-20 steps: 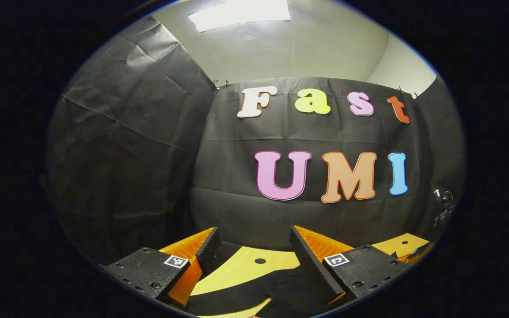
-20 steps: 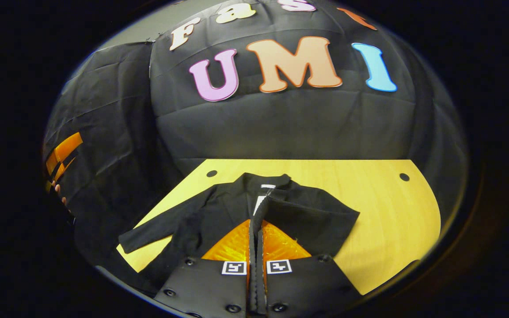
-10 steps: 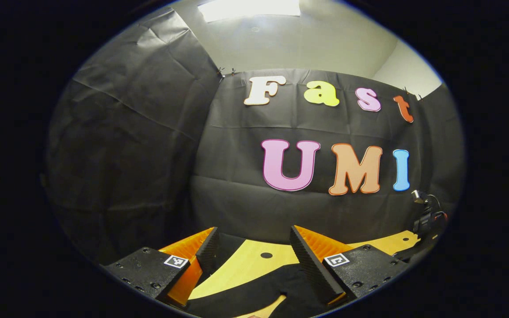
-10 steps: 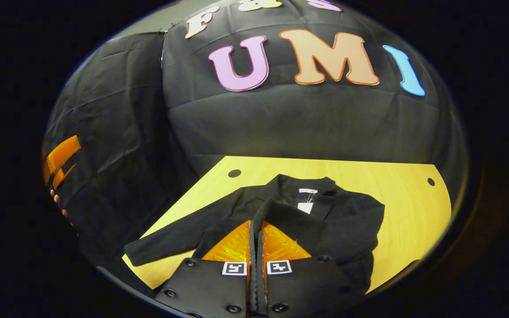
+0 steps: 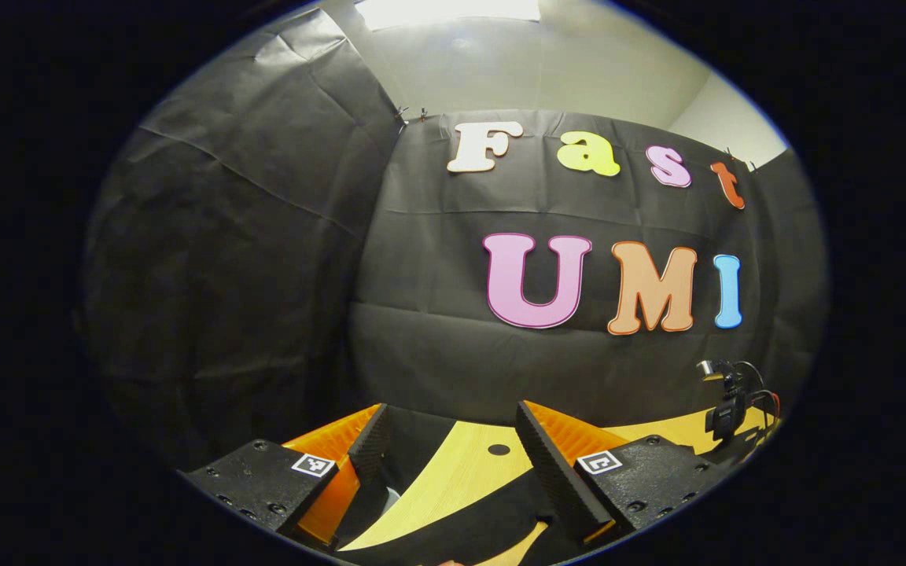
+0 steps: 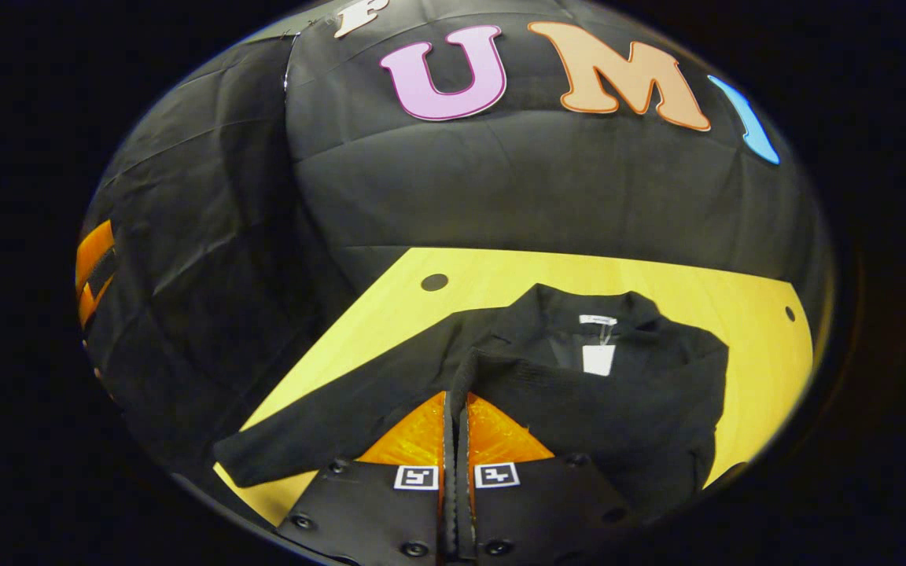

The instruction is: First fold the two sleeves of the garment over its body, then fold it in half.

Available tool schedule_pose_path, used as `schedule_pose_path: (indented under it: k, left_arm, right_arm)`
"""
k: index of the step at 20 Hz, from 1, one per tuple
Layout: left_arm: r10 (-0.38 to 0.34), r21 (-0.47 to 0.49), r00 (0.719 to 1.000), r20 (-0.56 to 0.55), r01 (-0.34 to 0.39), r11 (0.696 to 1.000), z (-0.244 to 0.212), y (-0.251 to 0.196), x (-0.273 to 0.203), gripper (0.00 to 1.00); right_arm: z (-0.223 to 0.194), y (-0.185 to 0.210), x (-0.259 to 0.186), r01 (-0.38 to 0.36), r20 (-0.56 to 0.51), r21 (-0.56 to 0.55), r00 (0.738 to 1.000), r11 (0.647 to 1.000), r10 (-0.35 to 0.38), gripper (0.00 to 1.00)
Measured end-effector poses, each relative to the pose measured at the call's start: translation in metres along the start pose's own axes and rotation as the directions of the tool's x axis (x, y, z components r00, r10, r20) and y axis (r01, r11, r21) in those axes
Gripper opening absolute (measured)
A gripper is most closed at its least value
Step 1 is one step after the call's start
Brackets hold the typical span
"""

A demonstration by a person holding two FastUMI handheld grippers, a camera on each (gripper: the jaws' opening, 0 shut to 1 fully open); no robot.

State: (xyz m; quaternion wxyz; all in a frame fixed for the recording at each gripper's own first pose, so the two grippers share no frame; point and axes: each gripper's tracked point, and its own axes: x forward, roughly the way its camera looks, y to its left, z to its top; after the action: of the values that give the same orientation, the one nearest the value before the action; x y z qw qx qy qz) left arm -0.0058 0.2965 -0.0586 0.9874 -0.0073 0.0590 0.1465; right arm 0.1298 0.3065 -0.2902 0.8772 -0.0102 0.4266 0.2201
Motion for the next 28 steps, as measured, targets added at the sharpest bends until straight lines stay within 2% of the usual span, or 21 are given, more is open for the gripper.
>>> schedule_pose_path:
  k: [1,2,4,5,6,7,8,9,10,12,15,16,17,19,20,21,22,23,24,28]
  left_arm:
    - [0.000,0.000,1.000,-0.004,0.000,1.000,-0.002,0.001,0.002,0.98]
    - [0.000,0.001,1.000,-0.008,0.000,1.000,-0.005,0.003,0.004,0.95]
    - [-0.002,0.002,1.000,-0.015,0.002,1.000,-0.007,0.004,0.007,0.98]
    - [-0.003,0.003,1.000,-0.018,0.003,1.000,-0.008,0.005,0.008,0.95]
    - [-0.005,0.003,1.000,-0.021,0.005,1.000,-0.011,0.005,0.008,0.95]
    - [-0.007,0.002,1.000,-0.023,0.007,1.000,-0.012,0.006,0.008,0.98]
    - [-0.011,-0.001,1.000,-0.028,0.011,1.000,-0.015,0.006,0.007,0.98]
    - [-0.012,-0.004,0.999,-0.033,0.012,1.000,-0.017,0.008,0.006,0.98]
    - [-0.013,-0.010,0.999,-0.036,0.013,1.000,-0.020,0.009,0.006,0.98]
    - [-0.006,-0.011,0.998,-0.056,0.005,1.000,-0.031,0.016,0.004,0.95]
    - [0.008,0.008,0.996,-0.088,-0.007,1.000,-0.049,0.029,0.001,0.98]
    - [0.014,0.017,0.995,-0.096,-0.013,1.000,-0.054,0.036,-0.001,0.96]
    - [0.023,0.026,0.994,-0.109,-0.021,0.999,-0.061,0.041,-0.003,0.96]
    - [0.043,0.034,0.987,-0.155,-0.038,0.999,-0.081,0.053,-0.011,0.98]
    - [0.055,0.037,0.982,-0.180,-0.049,0.998,-0.091,0.059,-0.017,0.94]
    - [0.067,0.041,0.976,-0.206,-0.060,0.997,-0.103,0.063,-0.023,0.96]
    - [0.077,0.049,0.970,-0.231,-0.067,0.997,-0.116,0.066,-0.027,0.96]
    - [0.086,0.058,0.962,-0.257,-0.074,0.996,-0.129,0.070,-0.033,0.99]
    - [0.093,0.067,0.953,-0.288,-0.077,0.995,-0.143,0.073,-0.040,0.98]
    - [0.144,0.094,0.909,-0.392,-0.117,0.989,-0.196,0.091,-0.064,0.96]
  right_arm:
    - [0.021,0.019,-0.004,-0.087,0.105,0.008,0.991,0.996,0.086,0.06]
    - [0.049,0.024,-0.010,-0.106,0.237,-0.014,0.966,0.994,0.106,0.35]
    - [0.094,0.006,-0.032,0.008,0.459,-0.066,0.888,0.998,0.024,0.94]
    - [0.111,-0.006,-0.049,0.050,0.508,-0.067,0.861,0.996,-0.009,0.97]
    - [0.122,-0.018,-0.057,0.067,0.522,-0.054,0.852,0.996,-0.029,0.96]
    - [0.126,-0.022,-0.066,0.071,0.521,-0.033,0.852,0.997,-0.044,0.94]
    - [0.128,-0.029,-0.070,0.077,0.511,-0.012,0.857,0.997,-0.060,0.96]
    - [0.128,-0.031,-0.072,0.089,0.514,0.002,0.854,0.996,-0.077,0.93]
    - [0.128,-0.034,-0.077,0.109,0.521,0.004,0.848,0.994,-0.095,0.97]
    - [0.130,-0.043,-0.087,0.151,0.544,-0.005,0.830,0.988,-0.124,0.92]
    - [0.127,-0.052,-0.115,0.183,0.577,-0.012,0.804,0.983,-0.143,0.92]
    - [0.125,-0.052,-0.121,0.194,0.583,-0.015,0.799,0.981,-0.149,0.96]
    - [0.120,-0.054,-0.127,0.202,0.585,-0.019,0.797,0.979,-0.153,0.93]
    - [0.114,-0.056,-0.133,0.207,0.583,-0.026,0.798,0.978,-0.154,0.93]
    - [0.111,-0.057,-0.134,0.210,0.578,-0.031,0.802,0.977,-0.154,0.96]
    - [0.109,-0.059,-0.134,0.212,0.572,-0.033,0.805,0.977,-0.155,1.00]
    - [0.106,-0.061,-0.134,0.212,0.563,-0.035,0.812,0.977,-0.156,0.96]
    - [0.103,-0.062,-0.133,0.209,0.553,-0.039,0.819,0.977,-0.154,1.00]
    - [0.100,-0.064,-0.131,0.210,0.545,-0.041,0.824,0.977,-0.154,0.93]
    - [0.093,-0.065,-0.127,0.211,0.517,-0.056,0.842,0.976,-0.152,0.96]
